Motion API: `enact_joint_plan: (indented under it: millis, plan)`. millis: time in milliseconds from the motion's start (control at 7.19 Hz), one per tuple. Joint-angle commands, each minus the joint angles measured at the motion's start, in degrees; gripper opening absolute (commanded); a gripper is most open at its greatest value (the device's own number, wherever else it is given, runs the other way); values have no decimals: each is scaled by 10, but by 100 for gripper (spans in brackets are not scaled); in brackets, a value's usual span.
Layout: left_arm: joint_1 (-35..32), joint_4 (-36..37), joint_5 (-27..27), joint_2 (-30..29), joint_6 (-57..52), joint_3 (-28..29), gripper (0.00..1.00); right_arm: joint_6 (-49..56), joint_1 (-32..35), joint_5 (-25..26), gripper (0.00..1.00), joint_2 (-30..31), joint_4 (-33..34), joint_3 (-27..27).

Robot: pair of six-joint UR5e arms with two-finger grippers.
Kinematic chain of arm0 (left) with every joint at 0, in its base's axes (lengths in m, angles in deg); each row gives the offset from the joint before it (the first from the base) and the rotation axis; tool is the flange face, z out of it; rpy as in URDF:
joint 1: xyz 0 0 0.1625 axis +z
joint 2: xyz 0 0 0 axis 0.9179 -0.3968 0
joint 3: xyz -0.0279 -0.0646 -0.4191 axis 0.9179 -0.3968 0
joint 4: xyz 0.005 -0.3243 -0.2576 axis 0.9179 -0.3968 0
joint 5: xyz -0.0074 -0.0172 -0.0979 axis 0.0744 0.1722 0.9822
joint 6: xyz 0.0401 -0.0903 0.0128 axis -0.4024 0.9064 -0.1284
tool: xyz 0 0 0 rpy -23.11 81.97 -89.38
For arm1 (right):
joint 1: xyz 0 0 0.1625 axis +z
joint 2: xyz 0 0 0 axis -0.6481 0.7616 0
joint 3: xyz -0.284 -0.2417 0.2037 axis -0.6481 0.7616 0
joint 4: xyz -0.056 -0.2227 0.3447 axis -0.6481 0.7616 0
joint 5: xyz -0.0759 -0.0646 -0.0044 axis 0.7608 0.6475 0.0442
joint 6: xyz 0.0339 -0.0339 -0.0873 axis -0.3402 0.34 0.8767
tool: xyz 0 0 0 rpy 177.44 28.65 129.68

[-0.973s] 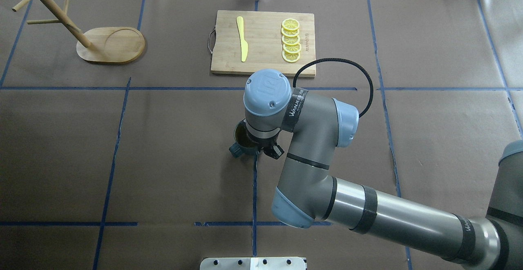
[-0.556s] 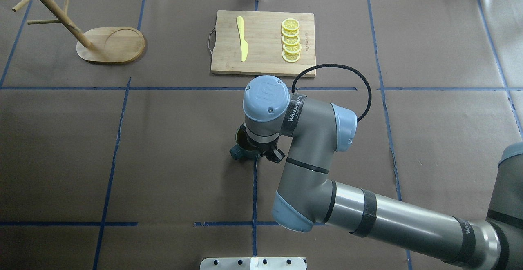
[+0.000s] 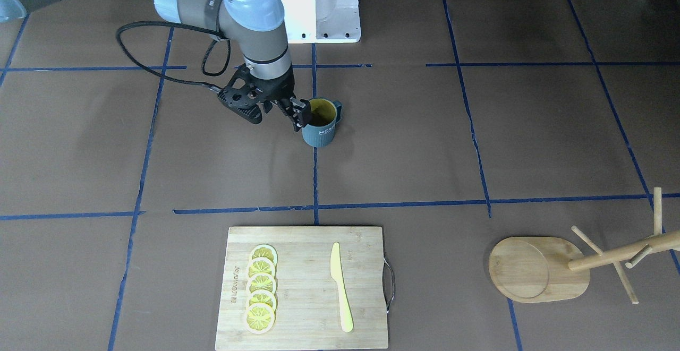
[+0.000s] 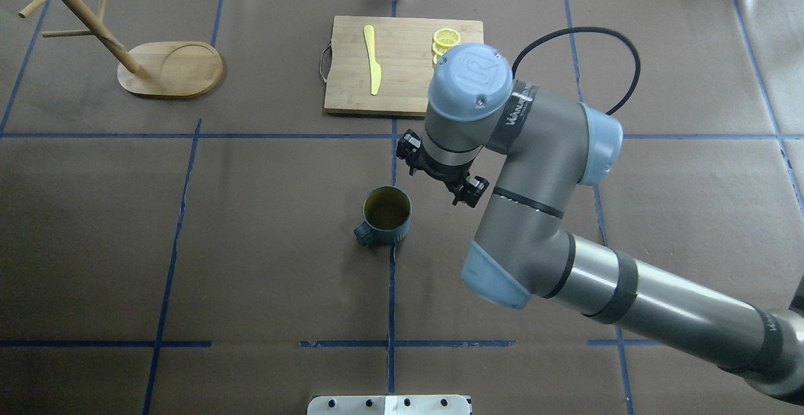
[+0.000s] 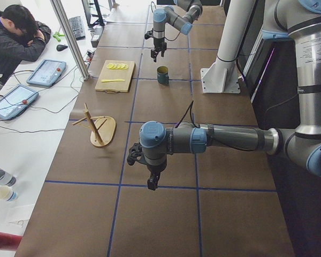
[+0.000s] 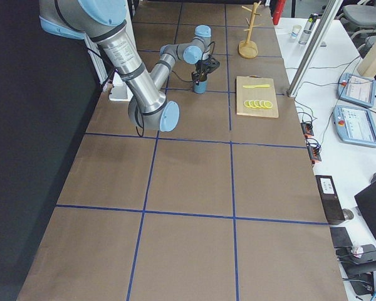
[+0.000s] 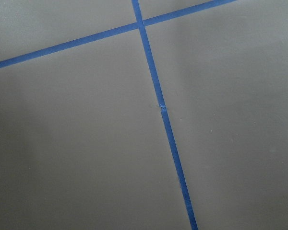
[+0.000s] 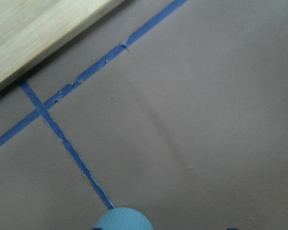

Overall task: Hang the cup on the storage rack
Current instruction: 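Open the right gripper and lift it away from the mug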

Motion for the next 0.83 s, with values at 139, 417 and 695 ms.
enact_joint_plan:
  millis: [139,417,695]
  plan:
    - [4,-25,-1,-1,-1,-3,100,341,185,-136,100,150,11,-85]
    - [5,-33,0,-32,3,3,100,590,264,-150,100,246,8,-82]
    - [6,-79,-2,-41,4,4,100,808,363,-184,100,338,8,-76]
